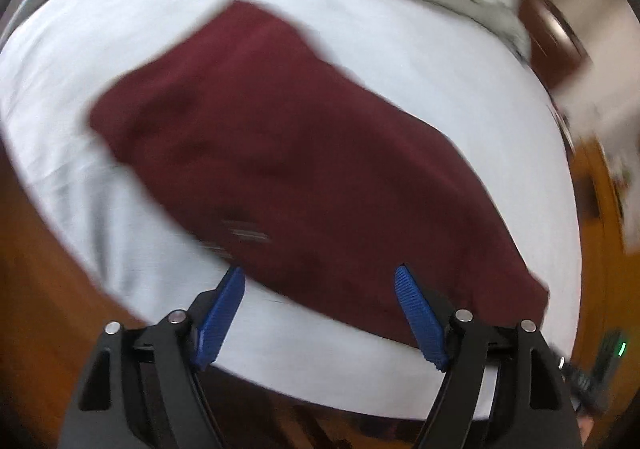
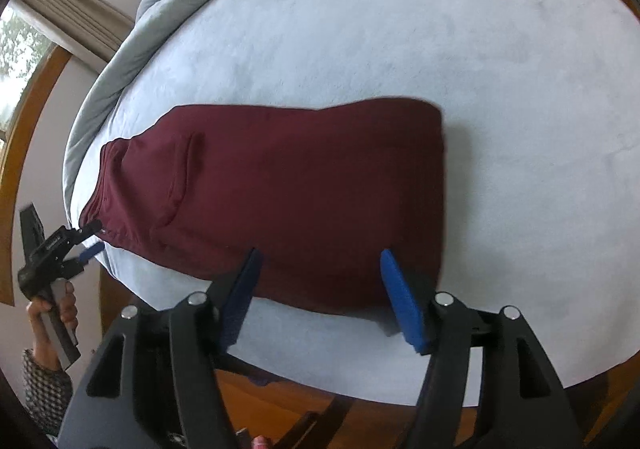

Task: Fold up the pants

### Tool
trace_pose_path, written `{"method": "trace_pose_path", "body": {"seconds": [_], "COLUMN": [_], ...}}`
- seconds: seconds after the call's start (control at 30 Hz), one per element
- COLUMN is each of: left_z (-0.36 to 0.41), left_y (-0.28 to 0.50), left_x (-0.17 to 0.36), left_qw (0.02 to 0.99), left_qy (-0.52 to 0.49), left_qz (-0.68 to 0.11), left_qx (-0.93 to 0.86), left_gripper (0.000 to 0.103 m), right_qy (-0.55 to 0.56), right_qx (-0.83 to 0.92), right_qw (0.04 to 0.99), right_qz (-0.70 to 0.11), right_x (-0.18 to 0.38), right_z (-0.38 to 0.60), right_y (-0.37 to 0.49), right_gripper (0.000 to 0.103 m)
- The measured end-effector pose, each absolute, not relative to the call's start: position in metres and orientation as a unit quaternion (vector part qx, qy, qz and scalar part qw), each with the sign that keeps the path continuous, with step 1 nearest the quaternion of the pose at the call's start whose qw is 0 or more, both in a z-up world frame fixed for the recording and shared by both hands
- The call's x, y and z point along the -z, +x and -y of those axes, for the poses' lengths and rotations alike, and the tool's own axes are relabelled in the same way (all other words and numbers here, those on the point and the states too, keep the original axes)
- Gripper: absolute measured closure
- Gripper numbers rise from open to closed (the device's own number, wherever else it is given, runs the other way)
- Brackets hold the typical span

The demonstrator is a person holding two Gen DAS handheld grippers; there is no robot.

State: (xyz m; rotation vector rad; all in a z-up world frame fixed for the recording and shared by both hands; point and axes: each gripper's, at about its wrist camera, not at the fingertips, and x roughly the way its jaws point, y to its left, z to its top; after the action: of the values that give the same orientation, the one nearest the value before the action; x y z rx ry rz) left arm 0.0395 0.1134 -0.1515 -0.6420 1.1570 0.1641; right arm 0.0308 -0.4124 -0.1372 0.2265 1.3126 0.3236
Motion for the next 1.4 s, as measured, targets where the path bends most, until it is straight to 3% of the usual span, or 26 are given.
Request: {"method": "trace_pose_path", "body": {"seconds": [0.2,0.43,0.63,0.83,0.93,1.0,1.1,1.4], "left_z": [-0.193,-0.214,-0.204,-0.207,-0.207,-0.203,-0.198,-0.211], "left_y": [0.028,0.043,0.031,0.052,0.06,0.058,0.051,0.034], "left_x": [0.177,0.205,0.174,0.203,0.207,0.199,0.181,0.203], "left_qw": [0.754,0.723,0.746,0.732,0.727,0.73,0.756,0.728], "left_qy": [-0.433,-0.487,-0.542,-0.523,-0.524,-0.523,-0.504,-0.55], "left_qz": [-0.486,-0.479,-0.386,-0.435,-0.442,-0.436,-0.415,-0.402], "left_qx": [-0.089,-0.099,0.013,-0.038,-0.046,-0.057,-0.052,-0.072], "left_gripper": [0.025,0.026,0.039,0.036,0.029,0.037,0.071,0.079], "right_qy": [0.095,0.093,0.088,0.078,0.073,0.074,0.078,0.082], "right_qx": [-0.147,-0.146,-0.146,-0.146,-0.148,-0.149,-0.152,-0.16], "right_qw": [0.765,0.763,0.763,0.764,0.765,0.765,0.766,0.767], "right_qz": [-0.62,-0.623,-0.623,-0.623,-0.623,-0.622,-0.62,-0.615], "right_x": [0.151,0.157,0.16,0.161,0.163,0.163,0.164,0.164], "right_z": [0.4,0.402,0.401,0.398,0.398,0.398,0.4,0.4], "right_y": [0.034,0.034,0.035,0.036,0.036,0.036,0.036,0.033], "right_gripper": [0.04,0.039,0.037,0.033,0.033,0.033,0.032,0.029]}}
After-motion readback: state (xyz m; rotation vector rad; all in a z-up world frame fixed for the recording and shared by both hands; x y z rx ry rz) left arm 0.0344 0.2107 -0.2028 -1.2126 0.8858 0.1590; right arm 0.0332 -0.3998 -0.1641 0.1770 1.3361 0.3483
